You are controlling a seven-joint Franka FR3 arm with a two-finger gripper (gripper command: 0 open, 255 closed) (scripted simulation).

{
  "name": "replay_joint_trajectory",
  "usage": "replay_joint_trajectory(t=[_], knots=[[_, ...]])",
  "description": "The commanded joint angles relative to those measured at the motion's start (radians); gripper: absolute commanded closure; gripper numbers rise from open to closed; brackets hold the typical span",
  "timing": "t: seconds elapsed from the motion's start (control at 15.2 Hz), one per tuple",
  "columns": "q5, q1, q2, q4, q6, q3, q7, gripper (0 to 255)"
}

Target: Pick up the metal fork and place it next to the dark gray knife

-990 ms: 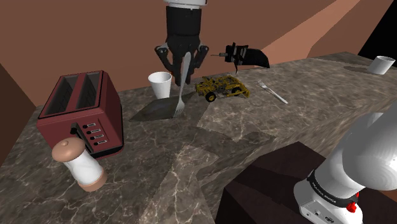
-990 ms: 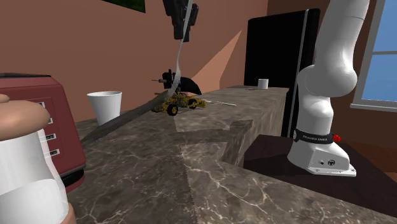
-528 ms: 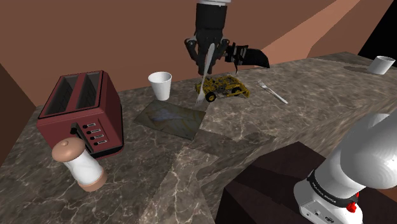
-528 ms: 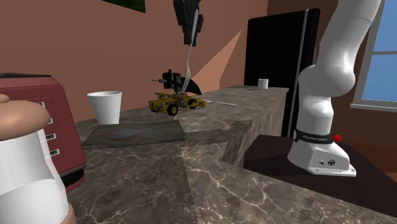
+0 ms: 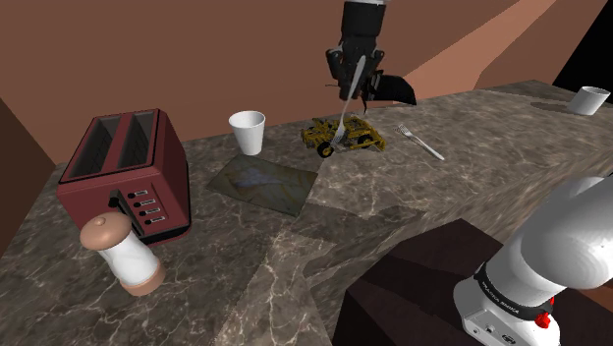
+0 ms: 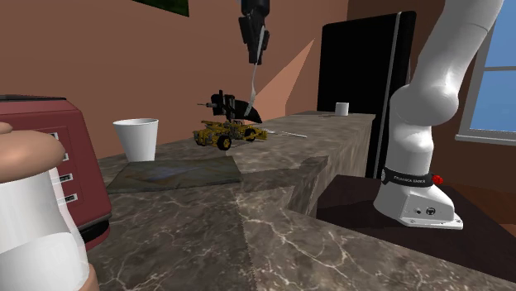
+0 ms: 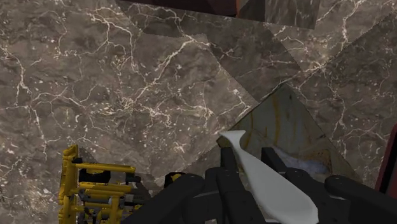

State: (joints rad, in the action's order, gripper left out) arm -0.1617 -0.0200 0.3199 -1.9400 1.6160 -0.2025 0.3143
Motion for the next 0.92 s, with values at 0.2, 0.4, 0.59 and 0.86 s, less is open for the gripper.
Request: replay_joint_trajectory(t=[0.2,0.4,0.59,0.86], knots=[[0.028,-0.045,-0.007,0.006,-0.015,0.082,-0.122,255],[0.046,-0.073,-0.020,0.019,-0.023,0.129,-0.194,255],[0.062,-0.101,-0.042,0.041,-0.031,0.176,-0.264,255],[0.081,-0.138,-0.086,0.088,-0.042,0.236,-0.358,255]])
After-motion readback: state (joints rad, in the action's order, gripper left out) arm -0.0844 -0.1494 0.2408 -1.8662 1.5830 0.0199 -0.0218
